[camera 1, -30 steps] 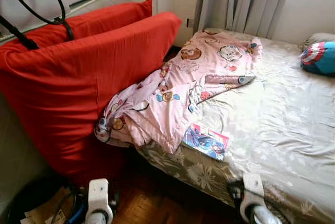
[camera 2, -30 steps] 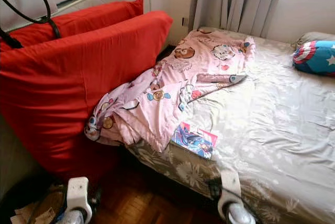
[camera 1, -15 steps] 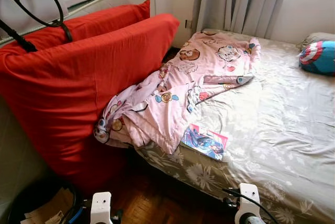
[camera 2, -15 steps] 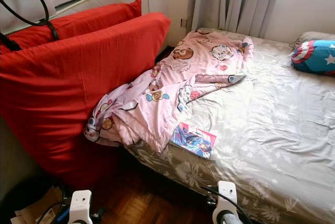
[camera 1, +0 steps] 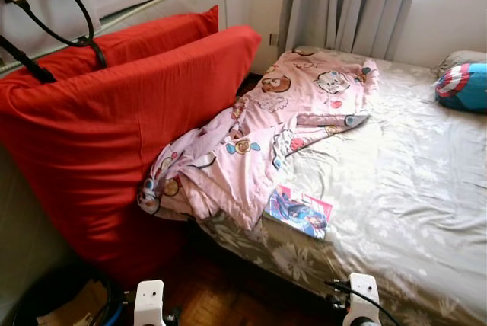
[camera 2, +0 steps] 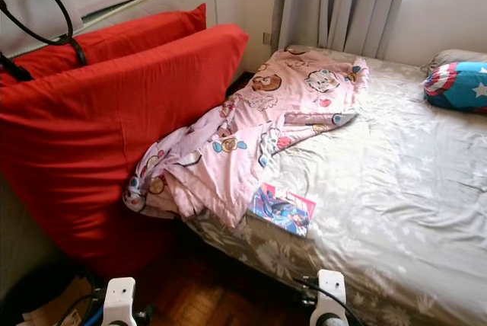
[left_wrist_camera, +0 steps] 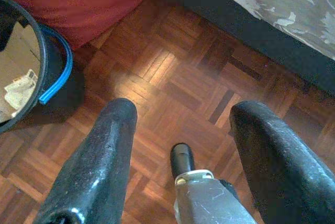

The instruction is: Clean up the room

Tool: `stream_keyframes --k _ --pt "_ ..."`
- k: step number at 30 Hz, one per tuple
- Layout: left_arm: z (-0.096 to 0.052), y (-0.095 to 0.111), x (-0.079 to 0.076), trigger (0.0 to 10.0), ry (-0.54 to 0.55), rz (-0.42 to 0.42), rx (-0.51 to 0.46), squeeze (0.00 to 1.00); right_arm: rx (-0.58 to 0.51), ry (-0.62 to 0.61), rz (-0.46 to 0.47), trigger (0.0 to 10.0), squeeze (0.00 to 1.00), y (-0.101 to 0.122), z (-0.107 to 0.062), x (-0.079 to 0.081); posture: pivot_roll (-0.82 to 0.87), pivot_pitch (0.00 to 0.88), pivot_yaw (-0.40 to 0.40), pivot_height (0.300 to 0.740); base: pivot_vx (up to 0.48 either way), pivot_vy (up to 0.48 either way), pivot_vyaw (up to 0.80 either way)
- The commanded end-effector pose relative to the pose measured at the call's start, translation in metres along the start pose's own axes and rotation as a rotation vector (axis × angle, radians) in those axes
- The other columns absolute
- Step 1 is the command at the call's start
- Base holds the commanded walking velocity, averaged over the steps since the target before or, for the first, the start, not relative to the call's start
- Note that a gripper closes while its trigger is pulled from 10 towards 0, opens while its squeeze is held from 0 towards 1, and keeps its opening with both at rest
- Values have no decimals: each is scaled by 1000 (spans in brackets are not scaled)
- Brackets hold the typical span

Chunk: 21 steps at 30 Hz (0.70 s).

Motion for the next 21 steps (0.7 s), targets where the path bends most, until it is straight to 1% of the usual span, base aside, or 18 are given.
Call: stream_keyframes --k 1,7,20,21 --pt "1 0 2 10000 4 -6 13 0 -7 4 -4 10000 0 4 1 3 -98 0 -8 740 300 0 0" --pt "1 3 2 10000 3 -5 5 0 -12 7 -3 10000 0 6 2 4 -97 0 -6 740 322 0 0" --pt "1 2 2 10000 1 -3 8 0 -5 3 -3 10000 0 5 2 4 -95 0 -5 740 324 0 0" --pt "1 2 2 10000 0 -4 10 0 -6 3 -3 10000 0 6 2 4 -95 0 -5 740 0 0 0"
Point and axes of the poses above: a point about 5 cm out from each wrist's last joint towards the gripper, its own z axis pointing out of the wrist towards the gripper, its own y axis along the axis of the wrist's last joint, x = y × z, the point moved 4 cm from there along z, pointing out of the wrist towards the gripper, and after that the axes turned 10 degrees about -z, right-handed, at the moved point
